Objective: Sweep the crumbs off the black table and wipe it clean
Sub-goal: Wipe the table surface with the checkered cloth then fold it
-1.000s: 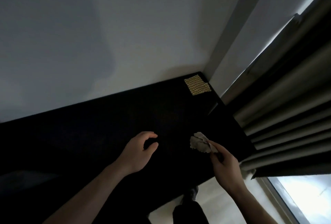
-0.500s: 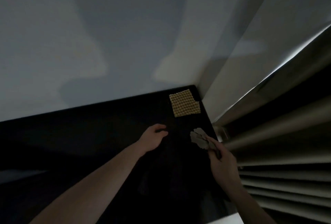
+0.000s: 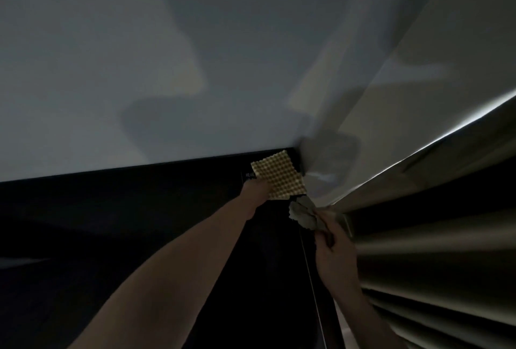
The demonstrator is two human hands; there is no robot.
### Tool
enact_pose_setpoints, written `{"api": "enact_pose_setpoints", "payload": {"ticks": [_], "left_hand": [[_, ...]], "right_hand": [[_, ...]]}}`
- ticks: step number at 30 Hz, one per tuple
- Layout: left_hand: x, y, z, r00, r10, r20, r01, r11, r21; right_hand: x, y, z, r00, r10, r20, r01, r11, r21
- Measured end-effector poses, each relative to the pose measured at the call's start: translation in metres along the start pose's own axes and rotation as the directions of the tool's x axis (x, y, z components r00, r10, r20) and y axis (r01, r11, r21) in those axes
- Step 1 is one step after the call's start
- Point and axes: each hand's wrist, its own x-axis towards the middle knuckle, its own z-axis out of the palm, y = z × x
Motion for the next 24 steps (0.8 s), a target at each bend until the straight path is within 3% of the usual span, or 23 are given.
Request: {"api": "enact_pose_setpoints", "payload": {"ticks": [2,6,9,11,14,17,19,20,22,24], "left_hand": [[-0.009,0.0,-0.011,0.992,0.064,-0.108,-0.068,0.997,-0.034],[-0.042,-0.002,-0.052,0.897,0.311,-0.314,-0.303,0.95,0.075],[-0.069,-0.009,-0.084,0.878,0.359,-0.317,-0.373,0.928,0.017],[-0.084,-0.014,-0.101,0.871,0.381,-0.31,-0.406,0.914,-0.016],[-0.106,-0.021,-0.119,0.88,0.365,-0.303,-0.407,0.909,-0.089],[-0.132,-0.027,-0.132,0.9,0.339,-0.273,-0.393,0.902,-0.178],[-0.152,-0.032,-0.136,0.912,0.34,-0.23,-0.388,0.897,-0.211],[-0.163,-0.038,-0.138,0.918,0.34,-0.203,-0.382,0.897,-0.224],[-0.18,-0.054,-0.142,0.927,0.344,-0.15,-0.37,0.902,-0.221],[-0.194,-0.074,-0.149,0.933,0.344,-0.109,-0.358,0.917,-0.176]], "right_hand": [[0.013,-0.005,0.004,1.0,-0.028,-0.013,0.028,1.0,0.005],[0.048,-0.011,0.021,0.987,-0.158,-0.004,0.158,0.987,-0.042],[0.068,0.008,0.051,0.967,-0.232,0.108,0.25,0.944,-0.214],[0.071,0.035,0.072,0.913,-0.29,0.286,0.388,0.835,-0.391],[0.056,0.061,0.09,0.895,-0.165,0.414,0.408,0.675,-0.614],[0.031,0.037,0.095,0.916,-0.181,0.358,0.35,0.797,-0.492],[0.011,0.007,0.096,0.937,-0.119,0.328,0.186,0.966,-0.18],[-0.003,-0.012,0.097,0.918,-0.025,0.395,0.028,1.0,-0.004],[-0.032,-0.045,0.101,0.803,0.194,0.564,-0.364,0.909,0.205],[-0.058,-0.057,0.108,0.655,0.369,0.659,-0.633,0.744,0.213]]}}
